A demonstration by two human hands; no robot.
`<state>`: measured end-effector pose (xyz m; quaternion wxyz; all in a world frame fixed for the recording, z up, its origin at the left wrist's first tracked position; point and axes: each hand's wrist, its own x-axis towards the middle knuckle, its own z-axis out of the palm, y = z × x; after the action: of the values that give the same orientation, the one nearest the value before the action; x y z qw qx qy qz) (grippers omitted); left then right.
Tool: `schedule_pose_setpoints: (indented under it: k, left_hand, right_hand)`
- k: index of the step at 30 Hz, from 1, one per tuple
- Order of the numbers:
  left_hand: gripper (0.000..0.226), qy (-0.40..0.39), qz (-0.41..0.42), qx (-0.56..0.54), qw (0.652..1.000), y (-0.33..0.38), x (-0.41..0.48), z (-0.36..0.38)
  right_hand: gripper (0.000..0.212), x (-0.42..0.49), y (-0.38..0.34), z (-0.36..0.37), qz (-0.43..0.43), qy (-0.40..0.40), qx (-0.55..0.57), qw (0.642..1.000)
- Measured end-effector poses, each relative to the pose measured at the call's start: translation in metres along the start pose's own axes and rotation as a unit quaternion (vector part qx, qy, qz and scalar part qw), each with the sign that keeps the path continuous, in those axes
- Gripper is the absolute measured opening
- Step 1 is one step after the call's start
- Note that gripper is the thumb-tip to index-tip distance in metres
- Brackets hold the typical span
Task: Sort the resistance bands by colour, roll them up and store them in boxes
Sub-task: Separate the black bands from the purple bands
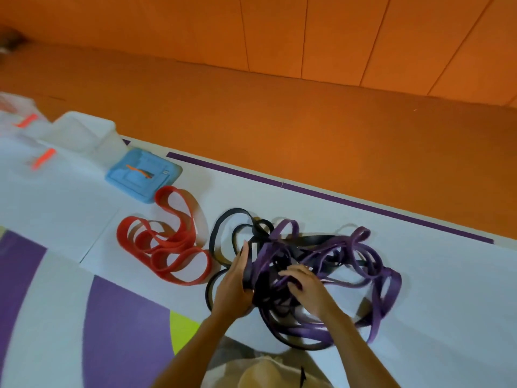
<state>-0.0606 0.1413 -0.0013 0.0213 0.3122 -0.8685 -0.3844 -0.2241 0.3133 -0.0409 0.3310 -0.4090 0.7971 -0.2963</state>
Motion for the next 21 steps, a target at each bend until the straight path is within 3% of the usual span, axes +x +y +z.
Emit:
schedule_pose_setpoints:
  k: [2, 6, 12, 15, 17, 19, 21]
  left_hand:
    - [0.096, 0.008, 0.019, 0.048, 0.999, -0.003, -0.004, -0.006]
    - [0.085, -0.060, 0.063, 0.121, 0.989, -0.018, -0.010, -0.006]
    - [0.104, -0.122, -0.114, 0.045, 0.985, -0.038, -0.013, -0.003]
    - [0.109, -0.118, -0.126, 0.007, 0.985, -0.039, -0.017, 0.001]
    - [0.111, -0.109, -0.110, -0.004, 0.988, -0.036, -0.020, 0.004]
    - [0.110, -0.101, -0.101, -0.024, 0.989, -0.033, -0.024, 0.004]
    - [0.110, -0.096, -0.104, -0.043, 0.989, -0.032, -0.026, 0.003]
  right_hand:
    - [0.035, 0.001, -0.001, 0.004, 0.031, -0.051, -0.053, 0.997]
    - [0.039, 0.006, -0.007, 0.007, 0.067, -0.052, -0.092, 0.992]
    - [0.028, 0.006, -0.012, 0.011, 0.147, 0.043, -0.074, 0.985]
    - [0.015, 0.006, -0.021, 0.015, 0.078, 0.105, -0.177, 0.976]
    - [0.008, 0.009, -0.027, 0.012, 0.026, 0.143, -0.151, 0.978]
    - [0.016, 0.015, -0.033, 0.012, 0.015, 0.103, -0.085, 0.991]
    - [0.049, 0.020, -0.042, 0.023, 0.024, -0.029, -0.112, 0.993]
